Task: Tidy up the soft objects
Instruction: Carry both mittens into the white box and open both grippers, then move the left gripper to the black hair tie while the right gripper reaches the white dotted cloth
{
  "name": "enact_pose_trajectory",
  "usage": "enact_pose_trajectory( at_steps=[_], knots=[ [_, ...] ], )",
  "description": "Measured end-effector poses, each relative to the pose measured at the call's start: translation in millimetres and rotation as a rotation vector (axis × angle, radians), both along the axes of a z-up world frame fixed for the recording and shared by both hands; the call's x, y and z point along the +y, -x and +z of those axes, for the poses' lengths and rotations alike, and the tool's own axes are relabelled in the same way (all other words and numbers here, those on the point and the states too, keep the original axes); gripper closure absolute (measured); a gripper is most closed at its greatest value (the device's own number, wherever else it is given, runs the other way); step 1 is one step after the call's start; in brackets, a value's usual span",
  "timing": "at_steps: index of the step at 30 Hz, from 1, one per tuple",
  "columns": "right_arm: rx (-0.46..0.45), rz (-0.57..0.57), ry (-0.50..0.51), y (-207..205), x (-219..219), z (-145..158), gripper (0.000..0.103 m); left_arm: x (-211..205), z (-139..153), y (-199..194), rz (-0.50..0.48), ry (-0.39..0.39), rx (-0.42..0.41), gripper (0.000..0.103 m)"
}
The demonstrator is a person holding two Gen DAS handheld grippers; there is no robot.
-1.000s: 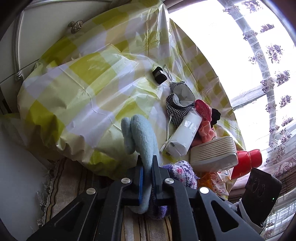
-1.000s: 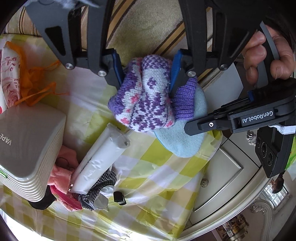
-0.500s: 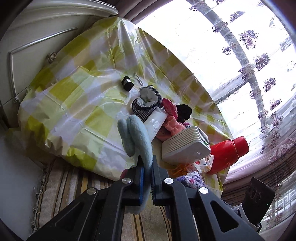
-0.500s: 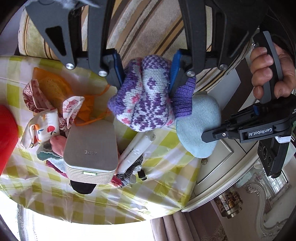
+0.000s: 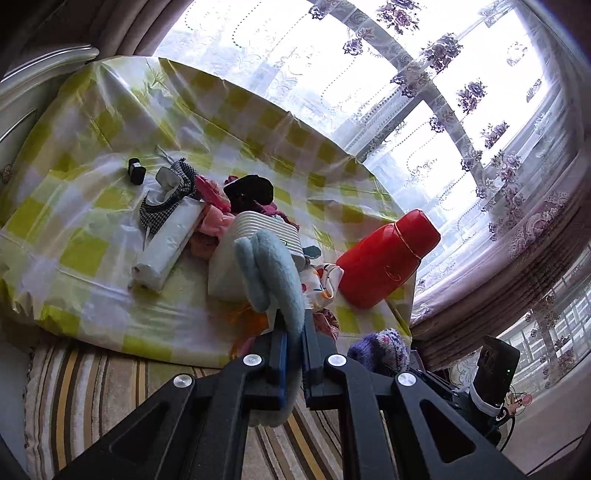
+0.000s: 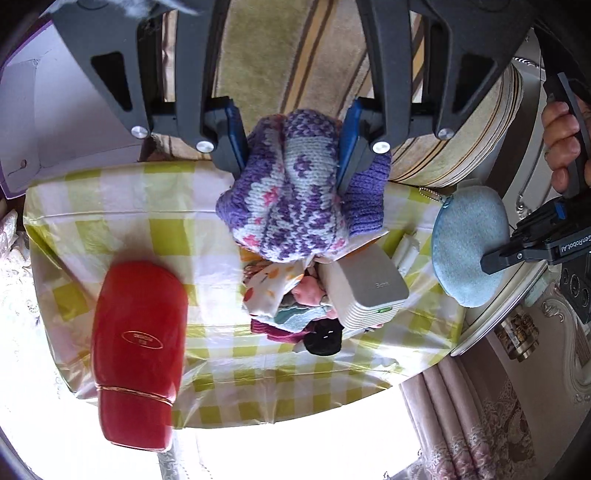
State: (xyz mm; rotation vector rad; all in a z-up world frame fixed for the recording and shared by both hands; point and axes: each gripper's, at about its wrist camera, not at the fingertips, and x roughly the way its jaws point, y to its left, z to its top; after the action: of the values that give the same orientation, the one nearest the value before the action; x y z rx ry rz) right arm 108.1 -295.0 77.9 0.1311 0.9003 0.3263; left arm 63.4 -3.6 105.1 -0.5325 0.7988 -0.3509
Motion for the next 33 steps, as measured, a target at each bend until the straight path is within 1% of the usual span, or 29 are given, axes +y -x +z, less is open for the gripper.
enact_pose_trajectory(
  at_steps=[6,12,18,20,22,24,26,28,33],
  knots=[
    [0.005,-0.187,0.052,5.7,-72.9,-3.2,0.055,-71.6,8.1,-17.6,-0.168,0.013,-0.011,0.097],
    [0.011,-0.347,0.117,15.2,-139.8,-9.2,0.049,-150.7,4.5,-34.1,-0.335,0.024,0.006,0.097],
    [0.011,-0.458,0.157,25.0,-182.7,-10.7,0.048,-223.1,-2.7,-38.2,-0.479,0.017,0.024,0.097],
    [0.014,-0.48,0.165,25.7,-191.2,-11.0,0.046,-242.5,-5.0,-37.5,-0.515,0.012,0.029,0.097],
    [0.01,-0.507,0.179,28.6,-197.9,-9.8,0.041,-259.5,-8.0,-37.2,-0.545,0.007,0.039,0.095],
    [0.009,-0.531,0.188,29.1,-203.9,-9.1,0.038,-274.6,-12.6,-39.3,-0.573,-0.011,0.05,0.091],
    [0.015,-0.535,0.185,28.9,-207.5,-9.9,0.035,-281.8,-17.3,-42.9,-0.573,-0.037,0.061,0.09],
    [0.018,-0.534,0.188,28.5,-209.1,-12.0,0.033,-283.5,-20.2,-44.8,-0.567,-0.043,0.07,0.086],
    [0.033,-0.524,0.188,28.2,-208.3,-17.5,0.033,-272.9,-18.3,-44.3,-0.522,-0.058,0.054,0.057]
  ],
)
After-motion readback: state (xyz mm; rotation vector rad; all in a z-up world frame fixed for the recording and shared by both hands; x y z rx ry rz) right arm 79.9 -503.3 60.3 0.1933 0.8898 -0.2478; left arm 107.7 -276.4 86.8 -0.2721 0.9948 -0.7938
